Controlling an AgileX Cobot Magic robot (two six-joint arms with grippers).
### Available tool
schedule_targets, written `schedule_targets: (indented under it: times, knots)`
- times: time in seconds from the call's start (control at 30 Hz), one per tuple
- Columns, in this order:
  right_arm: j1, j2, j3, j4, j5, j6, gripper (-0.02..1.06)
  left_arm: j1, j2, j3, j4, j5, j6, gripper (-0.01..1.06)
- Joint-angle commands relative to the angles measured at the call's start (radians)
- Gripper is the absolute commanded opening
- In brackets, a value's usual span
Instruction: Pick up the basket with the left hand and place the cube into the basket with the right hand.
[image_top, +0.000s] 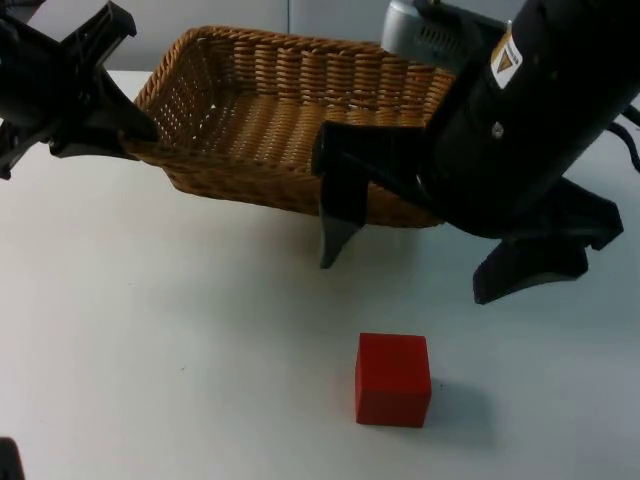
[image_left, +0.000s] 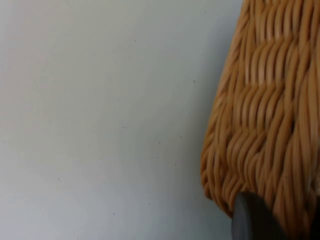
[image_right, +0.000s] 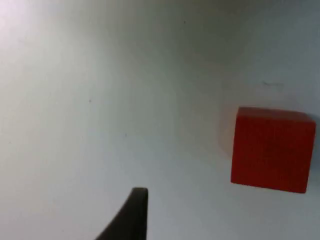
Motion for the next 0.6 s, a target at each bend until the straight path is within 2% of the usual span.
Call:
schedule_targets:
  times: [0.0,0.17,0.37,0.57]
  knots:
    - [0.003,0.003,0.041,-0.054,-0.06,0.113,1.05,-0.002,-0.016,-0.001,-0.03,0.025,-0.004,0.0]
    - [0.003,0.015,0.057,-0.12,-0.028,0.152,1.05,-0.002,-0.016,-0.001,-0.03,0.025,-0.004,0.0]
    - [0.003,0.077,0.057,-0.127,-0.017,0.152,1.05,-0.002,-0.016,-0.001,-0.03,0.025,-0.004,0.0]
    - [0.003,0.166,0.057,-0.129,-0.065,0.15,1.05,-0.002,-0.016,-0.001,-0.03,0.025,-0.004,0.0]
